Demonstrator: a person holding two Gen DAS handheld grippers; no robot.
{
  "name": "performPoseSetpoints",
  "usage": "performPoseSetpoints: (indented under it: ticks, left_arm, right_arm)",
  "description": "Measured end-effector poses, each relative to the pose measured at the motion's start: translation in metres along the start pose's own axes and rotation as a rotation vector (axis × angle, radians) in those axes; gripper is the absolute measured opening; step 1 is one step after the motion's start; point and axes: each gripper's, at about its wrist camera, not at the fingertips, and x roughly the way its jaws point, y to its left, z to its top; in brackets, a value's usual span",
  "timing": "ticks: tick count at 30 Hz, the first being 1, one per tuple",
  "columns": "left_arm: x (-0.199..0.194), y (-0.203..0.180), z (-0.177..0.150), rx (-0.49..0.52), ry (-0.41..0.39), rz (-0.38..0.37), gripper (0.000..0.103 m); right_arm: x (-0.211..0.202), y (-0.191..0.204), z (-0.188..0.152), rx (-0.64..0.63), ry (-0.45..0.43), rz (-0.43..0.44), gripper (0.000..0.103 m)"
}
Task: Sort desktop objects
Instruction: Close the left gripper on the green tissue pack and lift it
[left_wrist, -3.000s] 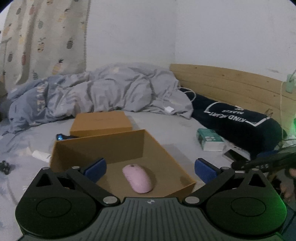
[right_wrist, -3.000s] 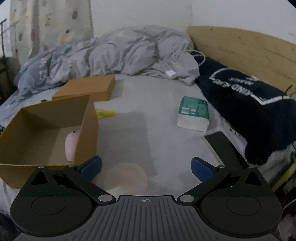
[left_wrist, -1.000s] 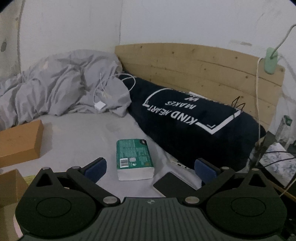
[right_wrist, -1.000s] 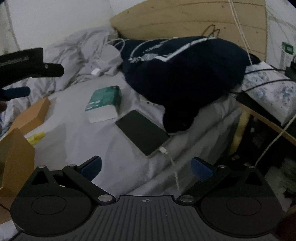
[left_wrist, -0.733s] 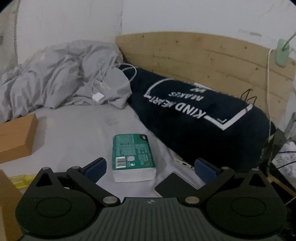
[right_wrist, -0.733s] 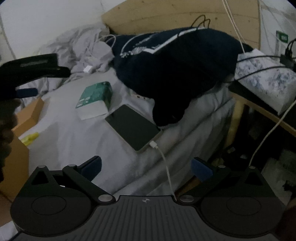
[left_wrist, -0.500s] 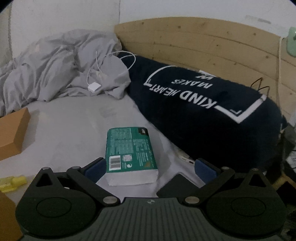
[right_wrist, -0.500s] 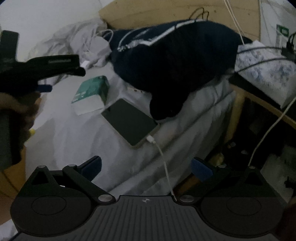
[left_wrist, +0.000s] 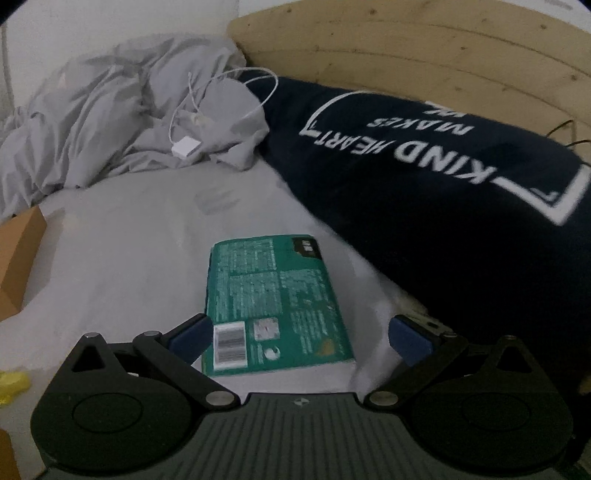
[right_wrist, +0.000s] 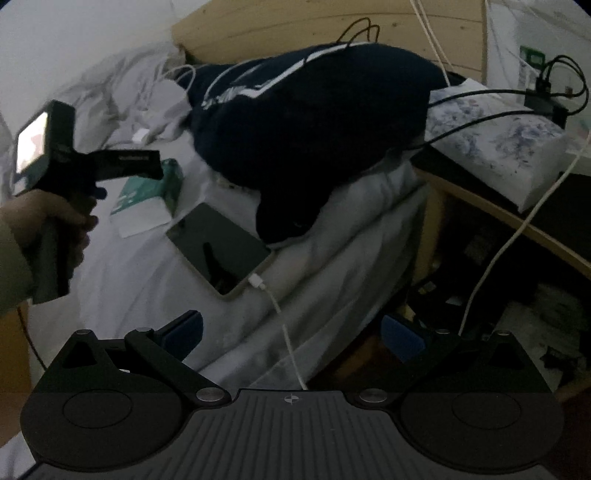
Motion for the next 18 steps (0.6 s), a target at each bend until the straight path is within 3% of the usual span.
performPoseSetpoints:
  ticks: [10, 18]
  left_arm:
    - [0.049, 0.01, 0.007, -0.054, 0.067, 0.066, 0.103]
    - [0.063, 0.01, 0.001, -0.052, 0.055, 0.104, 0.103]
  right_arm:
    - [0.005, 0.007, -0.002, -0.015, 0.016, 0.027, 0.103]
    - [0.006, 0.004, -0.002, -0.019, 0.021, 0.017, 0.103]
